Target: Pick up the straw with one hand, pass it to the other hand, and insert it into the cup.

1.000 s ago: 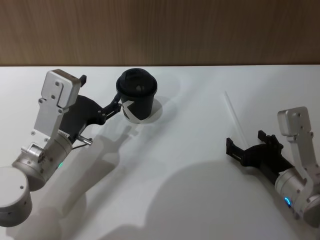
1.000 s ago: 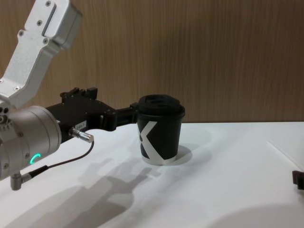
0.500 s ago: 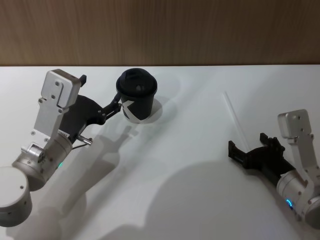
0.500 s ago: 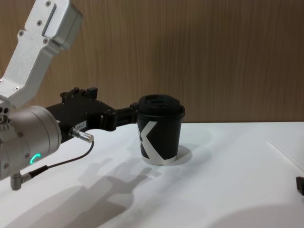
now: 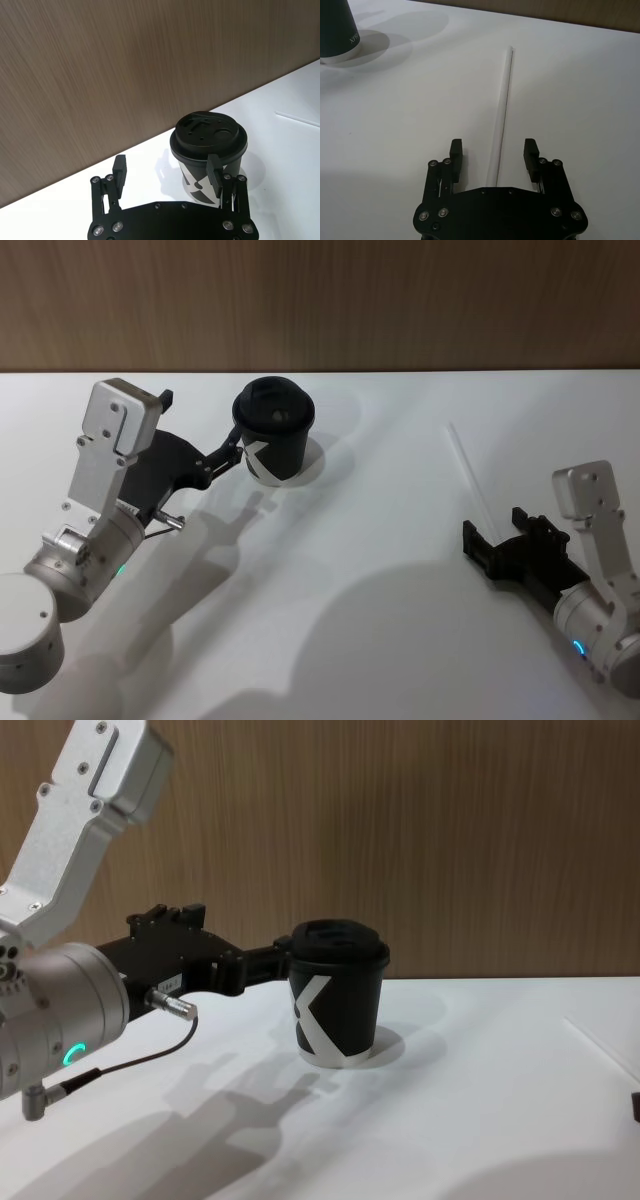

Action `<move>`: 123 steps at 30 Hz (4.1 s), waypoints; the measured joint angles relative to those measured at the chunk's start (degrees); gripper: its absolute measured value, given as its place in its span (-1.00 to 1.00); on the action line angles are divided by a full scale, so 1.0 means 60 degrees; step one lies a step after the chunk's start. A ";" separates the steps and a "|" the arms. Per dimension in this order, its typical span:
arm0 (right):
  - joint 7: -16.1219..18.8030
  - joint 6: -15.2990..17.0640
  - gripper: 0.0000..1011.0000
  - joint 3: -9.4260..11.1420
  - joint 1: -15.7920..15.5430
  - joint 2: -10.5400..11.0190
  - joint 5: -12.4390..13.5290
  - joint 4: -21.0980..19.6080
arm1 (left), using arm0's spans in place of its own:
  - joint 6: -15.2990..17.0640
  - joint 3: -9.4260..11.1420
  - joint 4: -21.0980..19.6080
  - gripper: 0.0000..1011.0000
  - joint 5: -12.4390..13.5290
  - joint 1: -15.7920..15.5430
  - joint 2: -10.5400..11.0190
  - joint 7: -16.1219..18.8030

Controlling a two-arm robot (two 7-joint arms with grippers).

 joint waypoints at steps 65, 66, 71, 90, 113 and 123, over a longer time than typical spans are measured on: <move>0.0578 -0.2628 -1.00 0.0027 0.0250 0.0492 -0.0886 -0.0433 | 0.0000 0.0000 0.0001 0.98 0.0000 0.0000 0.0000 0.0000; 0.0650 -0.2727 -1.00 0.0026 0.0251 0.0517 -0.0886 -0.0463 | 0.0000 0.0000 0.0001 0.98 0.0001 -0.0001 0.0000 0.0000; 0.1069 -0.3243 -1.00 0.0006 0.0251 0.0699 -0.0864 -0.0672 | 0.0000 0.0000 0.0001 0.98 0.0000 0.0000 0.0000 0.0000; 0.2690 -0.4634 -1.00 -0.0458 0.0429 0.1216 -0.0362 -0.1501 | 0.0000 0.0001 0.0001 0.98 0.0000 -0.0001 0.0000 0.0000; 0.3571 -0.5085 -1.00 -0.1446 0.0945 0.1245 -0.0054 -0.2311 | 0.0000 0.0000 0.0001 0.98 0.0000 -0.0001 0.0000 0.0000; 0.3627 -0.5031 -1.00 -0.1632 0.1036 0.1254 0.0034 -0.2455 | 0.0000 0.0000 0.0001 0.98 0.0000 0.0000 0.0000 0.0000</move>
